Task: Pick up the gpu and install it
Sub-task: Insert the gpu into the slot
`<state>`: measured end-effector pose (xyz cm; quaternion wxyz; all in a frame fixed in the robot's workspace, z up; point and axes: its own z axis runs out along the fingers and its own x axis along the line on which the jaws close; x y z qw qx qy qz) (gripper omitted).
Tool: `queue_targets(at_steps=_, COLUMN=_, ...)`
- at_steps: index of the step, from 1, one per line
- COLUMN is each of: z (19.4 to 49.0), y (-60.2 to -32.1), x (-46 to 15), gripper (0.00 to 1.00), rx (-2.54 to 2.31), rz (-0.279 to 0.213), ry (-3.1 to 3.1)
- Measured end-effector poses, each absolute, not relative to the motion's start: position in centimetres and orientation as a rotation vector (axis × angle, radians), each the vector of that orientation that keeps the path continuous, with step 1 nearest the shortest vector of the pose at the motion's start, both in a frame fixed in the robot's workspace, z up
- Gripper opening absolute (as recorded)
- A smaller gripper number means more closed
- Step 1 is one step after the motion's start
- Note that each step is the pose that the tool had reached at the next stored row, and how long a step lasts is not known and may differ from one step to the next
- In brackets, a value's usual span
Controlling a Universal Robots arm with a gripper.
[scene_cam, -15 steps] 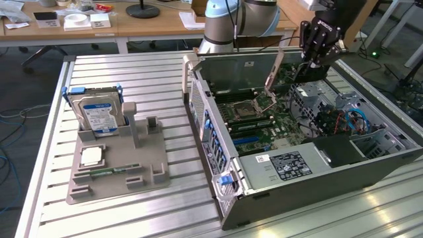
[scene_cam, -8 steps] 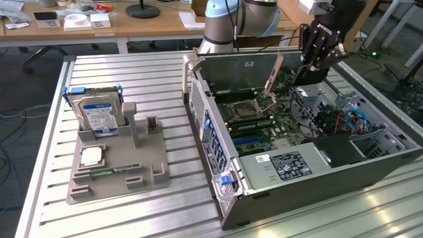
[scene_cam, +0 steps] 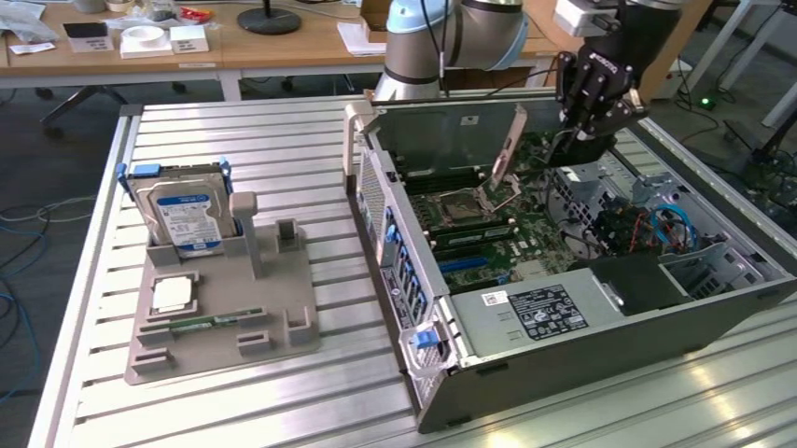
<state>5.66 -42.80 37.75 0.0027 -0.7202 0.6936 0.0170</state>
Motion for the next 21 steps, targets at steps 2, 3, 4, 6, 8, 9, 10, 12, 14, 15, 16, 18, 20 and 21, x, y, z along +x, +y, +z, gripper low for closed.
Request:
queue_targets(at_steps=2, z=37.5, y=-42.8, x=5.4, gripper=0.26, rx=-2.26, rz=0.054, ry=2.174)
queue_targets(at_steps=3, z=37.4, y=-42.8, x=5.3, gripper=0.26, rx=-2.26, rz=0.054, ry=2.173)
queue_targets(at_steps=4, z=37.3, y=-42.8, x=5.1, gripper=0.26, rx=-2.261, rz=0.053, ry=2.173)
queue_targets(at_steps=6, z=37.1, y=-42.8, x=4.9, gripper=0.26, rx=-2.261, rz=0.054, ry=2.172)
queue_targets(at_steps=8, z=37.0, y=-42.8, x=4.9, gripper=0.26, rx=-2.262, rz=0.053, ry=2.172)
queue_targets(at_steps=9, z=37.0, y=-42.8, x=4.9, gripper=0.26, rx=-2.262, rz=0.053, ry=2.172)
queue_targets(at_steps=10, z=37.0, y=-42.8, x=4.9, gripper=0.26, rx=-2.262, rz=0.053, ry=2.172)
queue_targets(at_steps=12, z=36.9, y=-42.9, x=4.9, gripper=0.26, rx=-2.261, rz=0.054, ry=2.172)
queue_targets(at_steps=14, z=36.7, y=-42.9, x=4.8, gripper=0.26, rx=-2.262, rz=0.054, ry=2.172)
queue_targets(at_steps=15, z=36.6, y=-43.0, x=4.8, gripper=0.26, rx=-2.261, rz=0.054, ry=2.172)
queue_targets(at_steps=16, z=36.6, y=-43.0, x=4.8, gripper=0.26, rx=-2.262, rz=0.053, ry=2.172)
queue_targets(at_steps=18, z=36.6, y=-43.0, x=4.8, gripper=0.26, rx=-2.262, rz=0.053, ry=2.172)
queue_targets(at_steps=20, z=36.6, y=-43.0, x=4.8, gripper=0.26, rx=-2.262, rz=0.053, ry=2.172)
queue_targets(at_steps=21, z=36.6, y=-43.0, x=4.8, gripper=0.26, rx=-2.262, rz=0.053, ry=2.172)
